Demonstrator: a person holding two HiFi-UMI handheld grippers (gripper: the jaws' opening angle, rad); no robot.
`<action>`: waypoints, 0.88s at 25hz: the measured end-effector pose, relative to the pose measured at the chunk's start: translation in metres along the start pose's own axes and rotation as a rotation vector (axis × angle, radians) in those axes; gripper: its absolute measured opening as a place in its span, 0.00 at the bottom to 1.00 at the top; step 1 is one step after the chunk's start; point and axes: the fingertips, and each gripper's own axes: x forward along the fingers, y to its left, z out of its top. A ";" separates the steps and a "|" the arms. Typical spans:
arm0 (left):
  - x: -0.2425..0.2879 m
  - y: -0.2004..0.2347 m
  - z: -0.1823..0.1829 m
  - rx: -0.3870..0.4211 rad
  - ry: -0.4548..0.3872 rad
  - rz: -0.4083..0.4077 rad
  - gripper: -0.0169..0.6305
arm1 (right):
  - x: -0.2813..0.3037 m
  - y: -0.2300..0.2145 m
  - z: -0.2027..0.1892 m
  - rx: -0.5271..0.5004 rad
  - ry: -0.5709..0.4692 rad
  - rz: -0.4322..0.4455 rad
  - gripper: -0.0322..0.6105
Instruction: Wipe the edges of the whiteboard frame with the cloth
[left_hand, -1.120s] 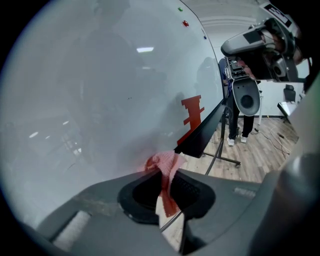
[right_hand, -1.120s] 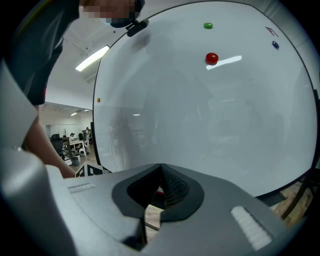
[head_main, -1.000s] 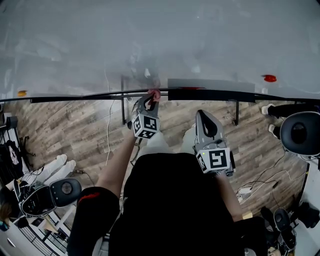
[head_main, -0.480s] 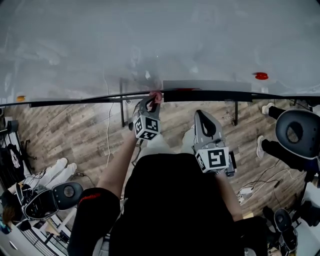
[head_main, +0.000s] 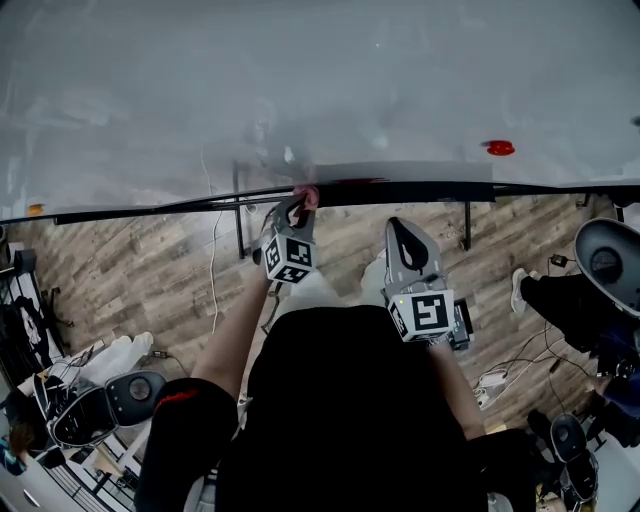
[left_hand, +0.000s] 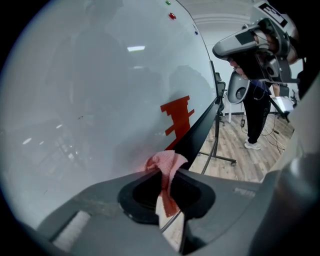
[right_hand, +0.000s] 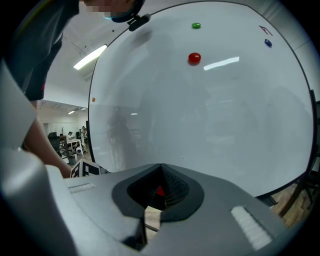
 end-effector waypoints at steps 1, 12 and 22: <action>0.001 -0.001 0.001 0.000 0.000 -0.001 0.09 | 0.000 -0.002 -0.001 -0.001 0.001 -0.001 0.05; 0.001 -0.001 0.004 0.048 0.071 -0.017 0.09 | -0.001 -0.014 0.007 -0.012 -0.004 0.013 0.05; 0.014 -0.010 0.001 0.240 0.246 -0.034 0.09 | 0.000 -0.025 -0.006 -0.006 0.003 0.044 0.05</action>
